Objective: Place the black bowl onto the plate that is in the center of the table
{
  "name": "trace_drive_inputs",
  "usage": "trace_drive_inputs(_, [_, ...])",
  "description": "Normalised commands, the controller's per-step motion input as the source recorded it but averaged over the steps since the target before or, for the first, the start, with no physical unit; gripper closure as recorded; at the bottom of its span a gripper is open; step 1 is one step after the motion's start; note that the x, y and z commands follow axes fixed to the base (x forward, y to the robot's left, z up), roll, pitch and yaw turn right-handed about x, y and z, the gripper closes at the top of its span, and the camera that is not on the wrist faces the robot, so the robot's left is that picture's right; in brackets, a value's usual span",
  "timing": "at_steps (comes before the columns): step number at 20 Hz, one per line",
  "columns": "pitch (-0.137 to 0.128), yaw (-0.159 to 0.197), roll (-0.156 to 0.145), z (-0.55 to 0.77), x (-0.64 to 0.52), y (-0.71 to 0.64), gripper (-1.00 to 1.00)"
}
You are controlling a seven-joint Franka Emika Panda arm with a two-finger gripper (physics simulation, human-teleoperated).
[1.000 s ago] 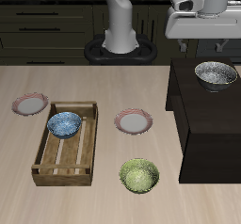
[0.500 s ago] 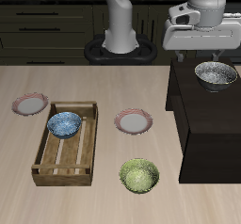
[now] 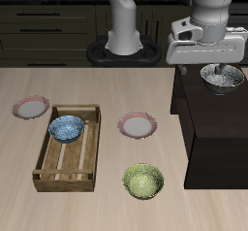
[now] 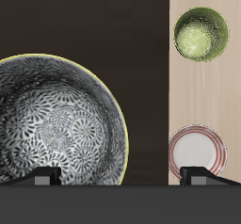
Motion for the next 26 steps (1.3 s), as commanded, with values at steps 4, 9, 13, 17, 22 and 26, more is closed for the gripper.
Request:
trace_drive_inputs(4, [0.023,0.006,0.100,-0.27,-0.14,0.15,-1.00])
trace_drive_inputs(9, [0.025,0.039,0.094,-0.34,-0.19,0.08,1.00])
trace_drive_inputs(13, [0.003,-0.013,0.013,-0.13,-0.03,-0.08,1.00])
trace_drive_inputs(17, [-0.019,-0.034,0.011,0.06,-0.07,-0.08,1.00])
trace_drive_inputs(22, [-0.033,-0.010,0.013,0.11,-0.16,-0.07,1.00])
trace_drive_inputs(26, [-0.034,0.002,-0.001,0.12,-0.17,-0.15,1.00])
